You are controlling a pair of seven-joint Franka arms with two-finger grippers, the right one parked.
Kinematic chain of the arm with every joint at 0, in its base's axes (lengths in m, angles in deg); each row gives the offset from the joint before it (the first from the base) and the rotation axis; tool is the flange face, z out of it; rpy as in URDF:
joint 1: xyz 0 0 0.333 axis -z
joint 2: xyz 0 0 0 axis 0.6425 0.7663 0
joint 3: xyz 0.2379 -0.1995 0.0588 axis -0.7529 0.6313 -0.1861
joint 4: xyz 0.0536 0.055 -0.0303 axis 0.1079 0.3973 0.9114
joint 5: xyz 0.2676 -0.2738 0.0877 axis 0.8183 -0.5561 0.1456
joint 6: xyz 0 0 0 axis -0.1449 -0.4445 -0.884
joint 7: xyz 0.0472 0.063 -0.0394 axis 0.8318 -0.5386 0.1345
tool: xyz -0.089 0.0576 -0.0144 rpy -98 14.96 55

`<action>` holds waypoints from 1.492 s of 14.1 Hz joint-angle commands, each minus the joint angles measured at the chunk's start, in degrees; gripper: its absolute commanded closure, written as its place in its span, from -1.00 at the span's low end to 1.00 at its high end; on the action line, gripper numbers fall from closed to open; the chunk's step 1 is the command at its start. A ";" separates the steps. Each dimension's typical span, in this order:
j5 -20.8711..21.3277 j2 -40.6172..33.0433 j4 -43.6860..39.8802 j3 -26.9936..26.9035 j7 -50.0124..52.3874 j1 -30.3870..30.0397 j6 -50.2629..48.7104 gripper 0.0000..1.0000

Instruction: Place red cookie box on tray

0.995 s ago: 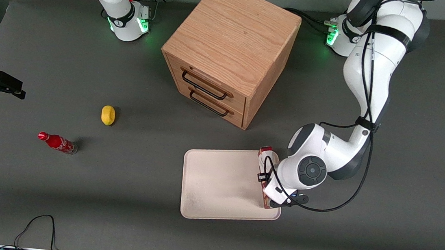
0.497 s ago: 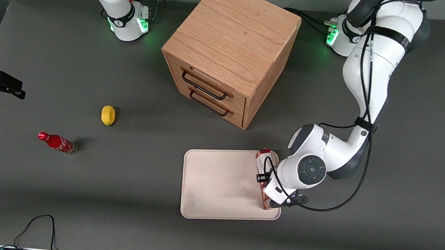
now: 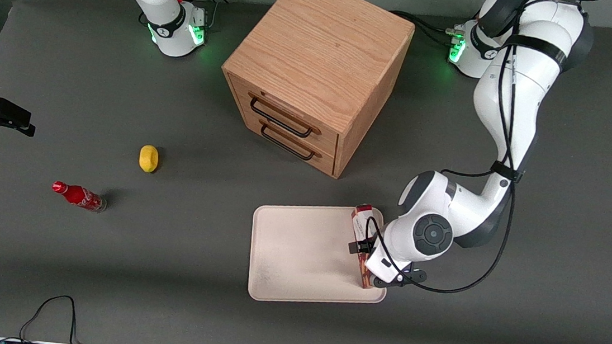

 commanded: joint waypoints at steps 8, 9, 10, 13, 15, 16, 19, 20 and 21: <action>-0.27 -26.93 16.23 0.10 -6.12 -9.96 -16.17 -1.00; -0.27 -29.14 16.60 0.01 -8.22 -11.29 -19.41 -1.00; -0.27 -30.90 16.60 -0.07 -9.90 -13.13 -22.58 -1.00; -0.18 -35.82 16.60 -1.64 -16.57 -17.01 -30.05 -1.00; -0.97 -39.77 17.04 -9.18 -24.11 -15.52 -32.71 -1.00; -3.76 -41.88 18.17 -12.09 -27.02 -15.34 -32.71 -1.00; -5.28 -48.55 24.22 -20.53 -31.25 -13.42 -32.63 -1.00; -4.84 -50.50 25.64 -22.99 -32.58 -12.45 -33.06 -1.00; -4.40 -51.65 26.09 -25.01 -33.37 -11.83 -33.76 -1.00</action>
